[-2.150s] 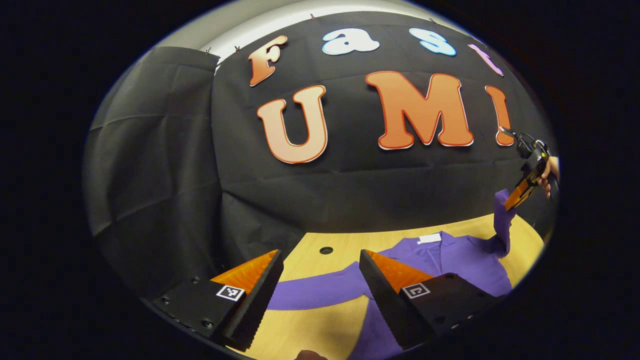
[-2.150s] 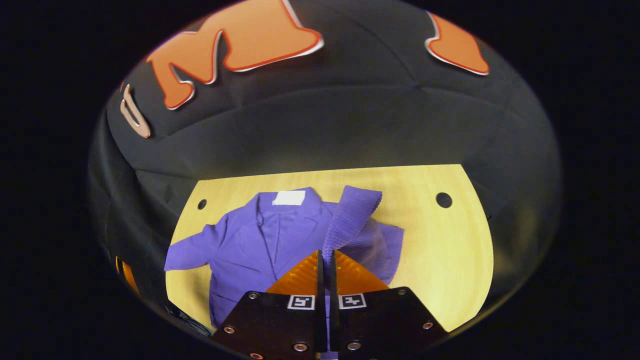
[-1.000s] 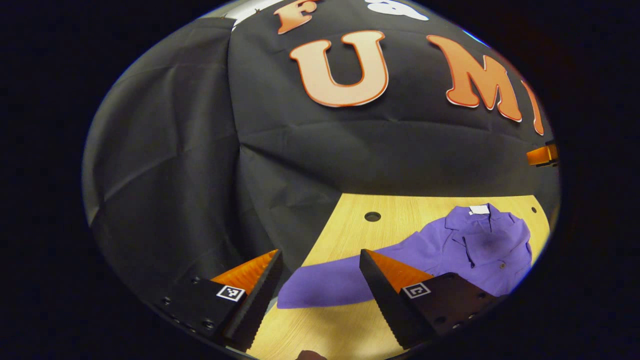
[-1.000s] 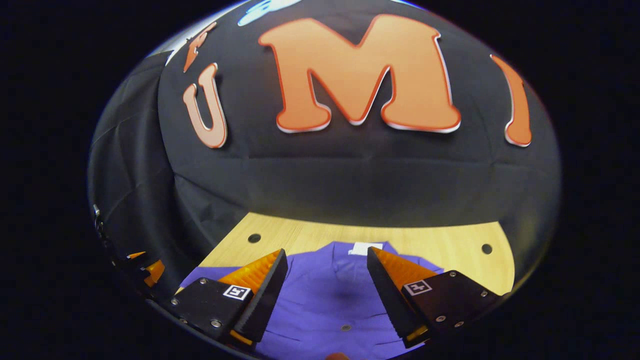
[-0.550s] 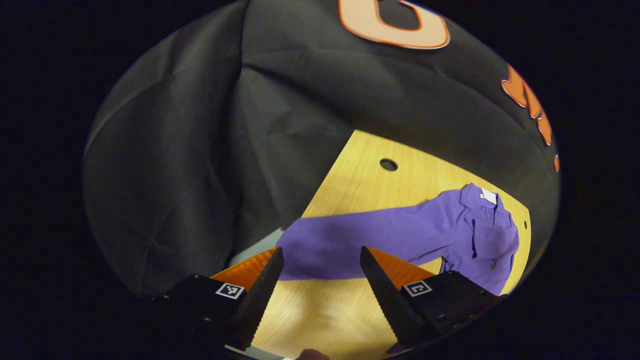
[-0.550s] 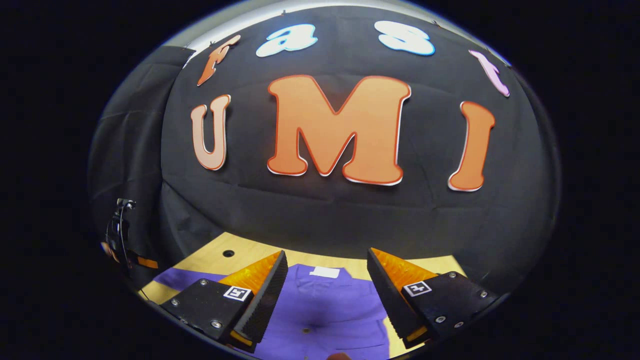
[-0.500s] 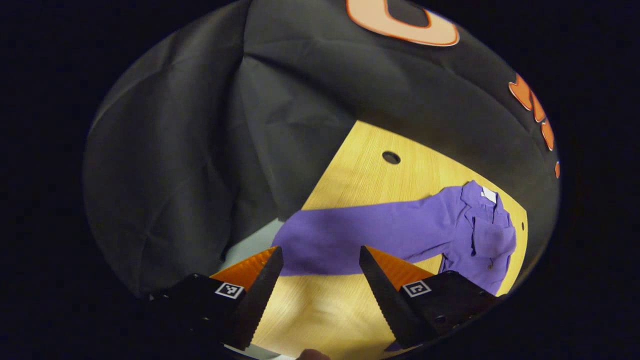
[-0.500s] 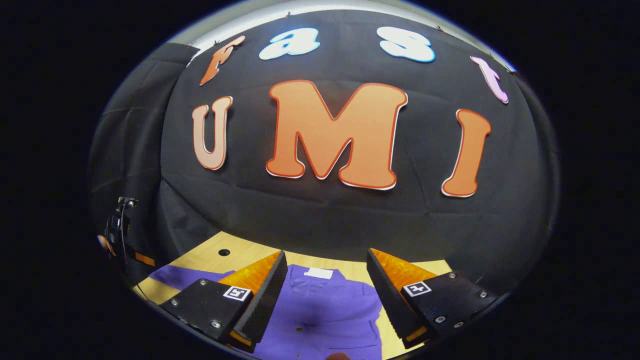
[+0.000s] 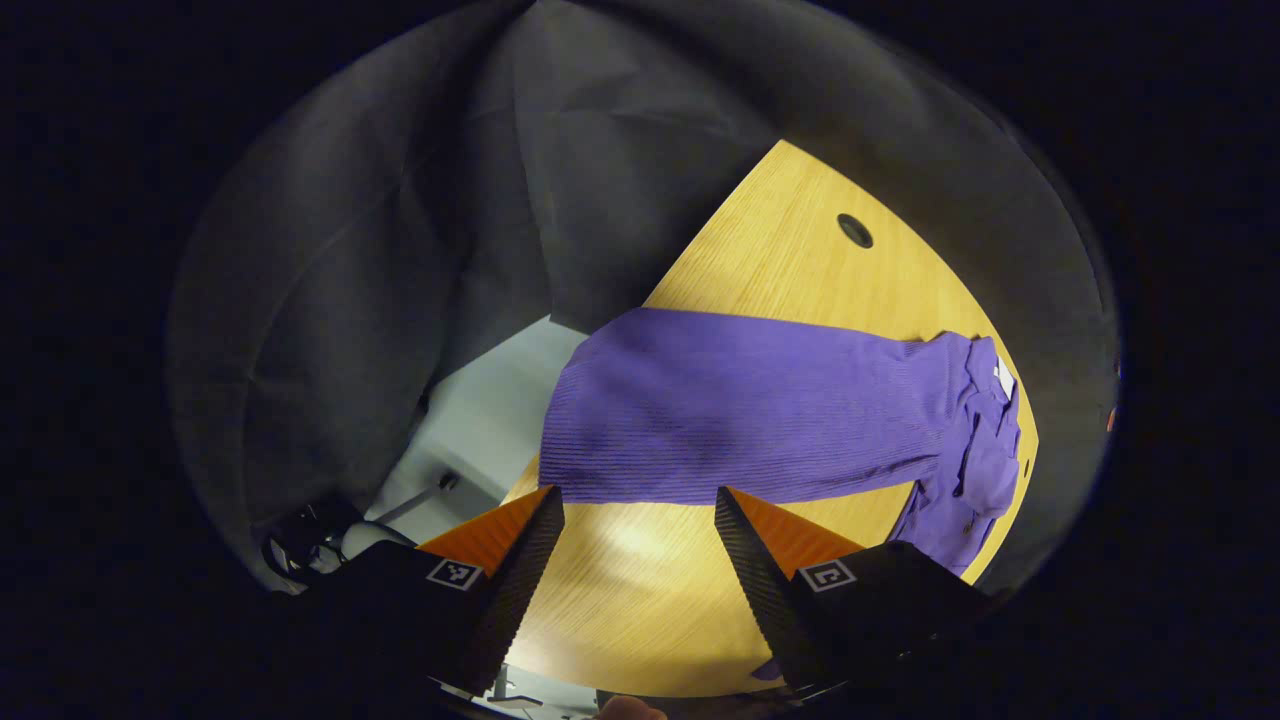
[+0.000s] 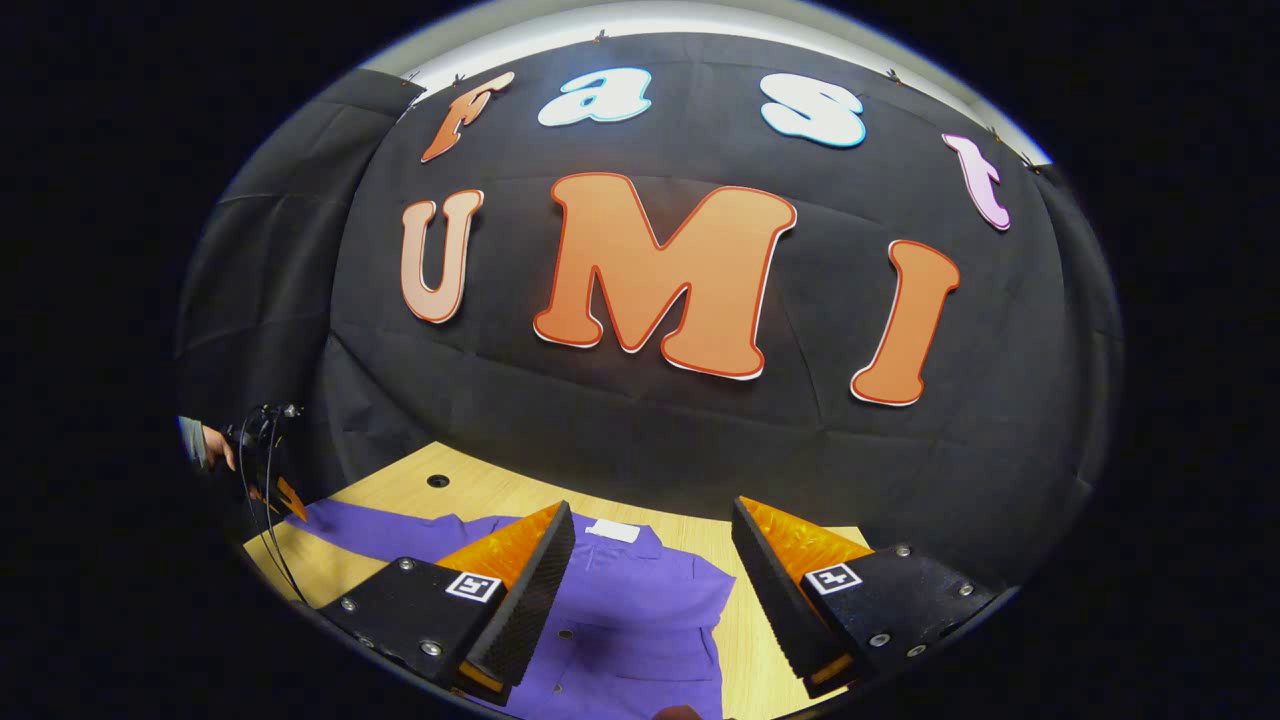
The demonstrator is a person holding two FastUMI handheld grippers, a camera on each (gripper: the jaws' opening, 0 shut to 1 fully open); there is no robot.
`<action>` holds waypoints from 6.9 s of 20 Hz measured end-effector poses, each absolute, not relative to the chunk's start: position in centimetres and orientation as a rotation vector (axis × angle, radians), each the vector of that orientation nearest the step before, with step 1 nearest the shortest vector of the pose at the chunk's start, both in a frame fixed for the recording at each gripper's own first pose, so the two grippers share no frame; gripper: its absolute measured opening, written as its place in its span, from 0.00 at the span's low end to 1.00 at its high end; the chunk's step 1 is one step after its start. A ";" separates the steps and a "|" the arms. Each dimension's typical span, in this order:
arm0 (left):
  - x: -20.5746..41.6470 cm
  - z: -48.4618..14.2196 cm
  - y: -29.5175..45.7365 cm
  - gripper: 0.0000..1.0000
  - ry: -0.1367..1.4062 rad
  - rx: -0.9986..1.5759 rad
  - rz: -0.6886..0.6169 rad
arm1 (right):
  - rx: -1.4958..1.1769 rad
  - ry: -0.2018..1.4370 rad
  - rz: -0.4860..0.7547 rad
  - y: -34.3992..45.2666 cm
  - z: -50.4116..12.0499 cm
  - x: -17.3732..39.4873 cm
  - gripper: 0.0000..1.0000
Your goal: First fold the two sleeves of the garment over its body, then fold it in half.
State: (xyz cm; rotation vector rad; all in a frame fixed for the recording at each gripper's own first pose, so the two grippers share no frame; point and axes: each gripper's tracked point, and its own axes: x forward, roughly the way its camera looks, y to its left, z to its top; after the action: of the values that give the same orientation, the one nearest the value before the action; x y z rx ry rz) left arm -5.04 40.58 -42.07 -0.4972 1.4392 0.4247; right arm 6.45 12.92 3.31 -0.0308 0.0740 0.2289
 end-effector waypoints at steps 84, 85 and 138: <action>8.9 -11.5 1.2 0.98 0.470 -0.041 -0.056 | 0.100 0.037 0.195 1.3 -2.7 7.0 0.94; 8.4 -10.0 2.0 0.99 0.417 -0.042 -0.037 | 0.100 0.010 0.190 1.5 -2.2 6.8 0.94; -22.7 -40.3 5.4 0.09 1.620 -0.054 -0.110 | 0.248 1.205 0.375 8.2 -35.1 -8.3 0.05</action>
State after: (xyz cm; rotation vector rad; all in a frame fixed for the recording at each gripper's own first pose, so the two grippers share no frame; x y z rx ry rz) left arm -22.65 5.43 -40.34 -0.0540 1.6200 -0.1098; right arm -8.26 8.20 -35.08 0.2485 1.2049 0.3753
